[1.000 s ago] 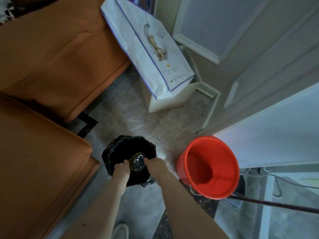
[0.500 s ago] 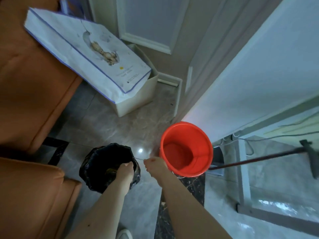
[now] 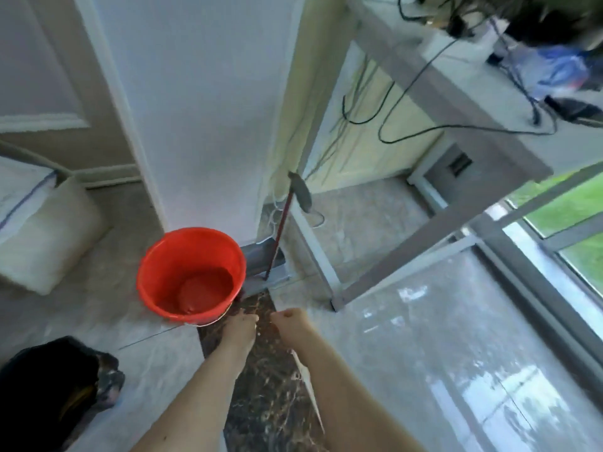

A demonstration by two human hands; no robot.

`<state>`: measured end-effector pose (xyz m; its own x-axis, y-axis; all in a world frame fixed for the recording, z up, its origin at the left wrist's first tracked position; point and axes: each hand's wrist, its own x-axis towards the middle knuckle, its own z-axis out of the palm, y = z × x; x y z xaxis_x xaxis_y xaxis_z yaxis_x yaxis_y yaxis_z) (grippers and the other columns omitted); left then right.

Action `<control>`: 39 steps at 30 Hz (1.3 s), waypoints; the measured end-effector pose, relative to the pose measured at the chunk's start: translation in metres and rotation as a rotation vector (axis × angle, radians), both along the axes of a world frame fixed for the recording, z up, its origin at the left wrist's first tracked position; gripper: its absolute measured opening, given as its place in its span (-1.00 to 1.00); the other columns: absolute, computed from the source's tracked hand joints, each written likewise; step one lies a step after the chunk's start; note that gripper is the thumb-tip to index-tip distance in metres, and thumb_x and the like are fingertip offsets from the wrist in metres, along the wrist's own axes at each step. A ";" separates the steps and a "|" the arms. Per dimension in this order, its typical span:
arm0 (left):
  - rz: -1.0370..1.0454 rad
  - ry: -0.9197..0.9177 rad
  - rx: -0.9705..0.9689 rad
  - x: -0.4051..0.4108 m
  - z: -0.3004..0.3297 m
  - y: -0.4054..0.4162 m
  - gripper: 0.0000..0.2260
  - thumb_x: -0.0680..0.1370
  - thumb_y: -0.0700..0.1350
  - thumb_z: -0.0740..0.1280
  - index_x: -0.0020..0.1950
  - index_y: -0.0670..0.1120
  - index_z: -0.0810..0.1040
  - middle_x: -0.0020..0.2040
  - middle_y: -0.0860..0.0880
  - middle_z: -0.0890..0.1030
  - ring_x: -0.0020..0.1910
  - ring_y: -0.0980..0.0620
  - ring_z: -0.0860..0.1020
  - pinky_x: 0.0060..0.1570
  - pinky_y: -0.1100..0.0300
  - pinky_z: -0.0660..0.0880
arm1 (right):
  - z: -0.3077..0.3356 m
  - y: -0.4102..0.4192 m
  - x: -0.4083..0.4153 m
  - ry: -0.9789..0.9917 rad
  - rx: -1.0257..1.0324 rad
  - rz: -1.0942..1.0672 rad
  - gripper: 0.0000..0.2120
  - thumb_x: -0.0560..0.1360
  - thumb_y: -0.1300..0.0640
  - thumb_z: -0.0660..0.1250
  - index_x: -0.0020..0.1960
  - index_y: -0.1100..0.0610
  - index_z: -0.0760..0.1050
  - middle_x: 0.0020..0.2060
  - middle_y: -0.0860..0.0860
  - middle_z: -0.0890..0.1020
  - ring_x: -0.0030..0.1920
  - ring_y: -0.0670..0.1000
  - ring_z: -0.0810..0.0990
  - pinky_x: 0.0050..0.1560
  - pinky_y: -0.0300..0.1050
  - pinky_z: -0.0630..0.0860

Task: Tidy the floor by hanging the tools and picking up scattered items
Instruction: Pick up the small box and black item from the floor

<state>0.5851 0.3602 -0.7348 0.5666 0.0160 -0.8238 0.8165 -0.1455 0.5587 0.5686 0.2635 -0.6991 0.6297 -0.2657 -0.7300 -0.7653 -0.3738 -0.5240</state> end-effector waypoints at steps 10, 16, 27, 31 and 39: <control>-0.403 -0.043 -0.027 -0.159 0.059 -0.228 -0.80 0.59 -0.17 0.19 -0.20 -0.16 0.49 -0.07 -0.15 0.45 -0.09 -0.07 0.42 -0.07 0.11 0.32 | 0.067 -0.239 -0.224 -0.091 -0.009 -0.454 -0.61 0.56 0.13 0.22 0.15 0.47 0.49 -0.17 0.14 0.43 -0.10 0.03 0.43 -0.10 -0.10 0.31; -0.698 -0.092 -0.053 -0.271 0.106 -0.339 -0.70 0.62 -0.15 0.16 -0.32 -0.05 0.39 -0.29 -0.02 0.43 -0.29 0.03 0.39 -0.30 0.28 0.27 | 0.105 -0.322 -0.359 -0.138 -0.001 -0.740 -0.68 0.57 0.16 0.21 0.04 0.44 0.52 -0.17 0.27 0.48 -0.12 0.01 0.42 -0.21 -0.14 0.34; -1.222 -0.125 -0.081 -0.447 0.129 -0.487 -0.77 0.61 -0.19 0.16 -0.25 -0.08 0.42 -0.04 -0.12 0.43 -0.05 -0.04 0.37 -0.26 0.22 0.28 | 0.125 -0.415 -0.563 -0.152 -0.001 -1.240 -0.71 0.56 0.20 0.19 0.13 0.38 0.53 -0.14 0.14 0.51 -0.14 0.04 0.49 -0.38 -0.29 0.31; -1.409 -0.126 -0.096 -0.504 0.134 -0.534 -0.90 0.61 -0.17 0.16 -0.04 -0.14 0.44 -0.05 -0.13 0.45 -0.06 -0.04 0.37 -0.30 0.23 0.26 | 0.129 -0.439 -0.619 -0.169 0.006 -1.409 -0.72 0.56 0.21 0.19 0.14 0.36 0.54 -0.16 0.13 0.48 -0.26 0.00 0.45 -0.41 -0.30 0.30; -1.721 -0.146 -0.145 -0.617 0.134 -0.602 -0.81 0.61 -0.19 0.17 -0.20 -0.10 0.41 -0.23 -0.08 0.39 -0.28 -0.02 0.33 -0.36 0.24 0.18 | 0.129 -0.456 -0.730 -0.192 0.012 -1.748 -0.91 0.55 0.23 0.18 -0.04 0.15 0.46 -0.21 0.08 0.44 -0.37 -0.06 0.39 -0.47 -0.35 0.28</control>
<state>-0.0317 -0.2414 -0.6004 -0.0823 -0.7014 -0.7080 -0.2617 -0.6703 0.6944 -0.1614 -0.1930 -0.5703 -0.2929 -0.6585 -0.6932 -0.1616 0.7487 -0.6429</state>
